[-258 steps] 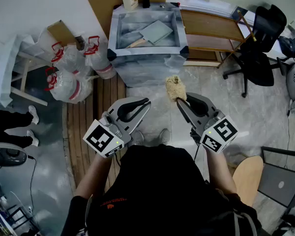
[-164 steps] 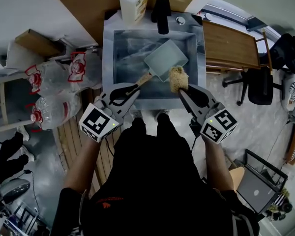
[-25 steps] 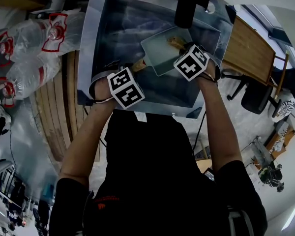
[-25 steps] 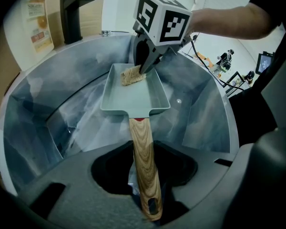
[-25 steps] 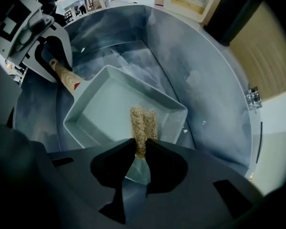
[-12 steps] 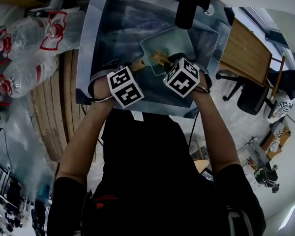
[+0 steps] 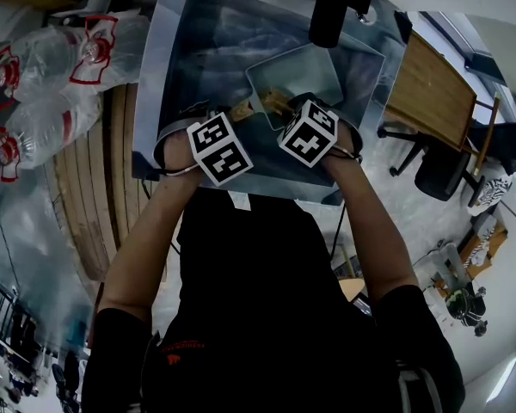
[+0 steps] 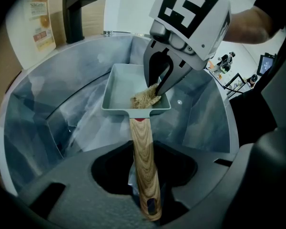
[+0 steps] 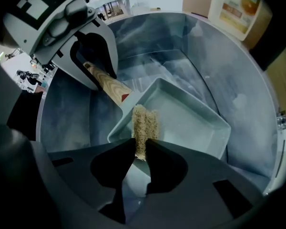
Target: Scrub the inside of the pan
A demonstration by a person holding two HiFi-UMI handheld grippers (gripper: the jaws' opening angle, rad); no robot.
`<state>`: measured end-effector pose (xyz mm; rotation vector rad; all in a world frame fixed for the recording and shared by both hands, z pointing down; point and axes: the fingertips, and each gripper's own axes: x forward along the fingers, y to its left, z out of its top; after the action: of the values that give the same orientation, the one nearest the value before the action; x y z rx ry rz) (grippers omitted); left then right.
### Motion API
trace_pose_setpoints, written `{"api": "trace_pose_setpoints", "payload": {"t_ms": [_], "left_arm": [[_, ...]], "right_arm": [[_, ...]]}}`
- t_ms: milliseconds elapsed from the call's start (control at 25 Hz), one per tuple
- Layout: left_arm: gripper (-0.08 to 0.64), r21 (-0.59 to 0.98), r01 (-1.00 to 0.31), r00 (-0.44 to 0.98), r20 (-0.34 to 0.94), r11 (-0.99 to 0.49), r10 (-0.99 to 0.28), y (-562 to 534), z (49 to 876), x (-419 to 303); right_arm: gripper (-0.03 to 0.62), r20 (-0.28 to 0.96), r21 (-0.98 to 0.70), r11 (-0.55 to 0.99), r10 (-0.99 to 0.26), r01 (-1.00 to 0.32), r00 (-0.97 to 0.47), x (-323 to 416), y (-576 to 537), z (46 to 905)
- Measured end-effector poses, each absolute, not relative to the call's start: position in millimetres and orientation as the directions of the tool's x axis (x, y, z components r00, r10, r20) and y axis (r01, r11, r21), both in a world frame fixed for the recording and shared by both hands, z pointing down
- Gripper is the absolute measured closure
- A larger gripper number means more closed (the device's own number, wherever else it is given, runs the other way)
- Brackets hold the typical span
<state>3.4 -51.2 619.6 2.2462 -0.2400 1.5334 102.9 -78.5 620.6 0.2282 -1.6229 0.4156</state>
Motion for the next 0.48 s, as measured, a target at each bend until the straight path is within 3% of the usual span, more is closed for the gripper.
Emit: {"api": "trace_pose_setpoints", "payload": {"t_ms": [480], "left_arm": [[0.416,0.236,-0.364,0.383,0.92,-0.901,0.086,-50.6,619.5,3.6]], "right_arm": [[0.518,0.994,-0.019,0.917,0.059,-0.399,0.088,160.5,-107.5,622.5]]}}
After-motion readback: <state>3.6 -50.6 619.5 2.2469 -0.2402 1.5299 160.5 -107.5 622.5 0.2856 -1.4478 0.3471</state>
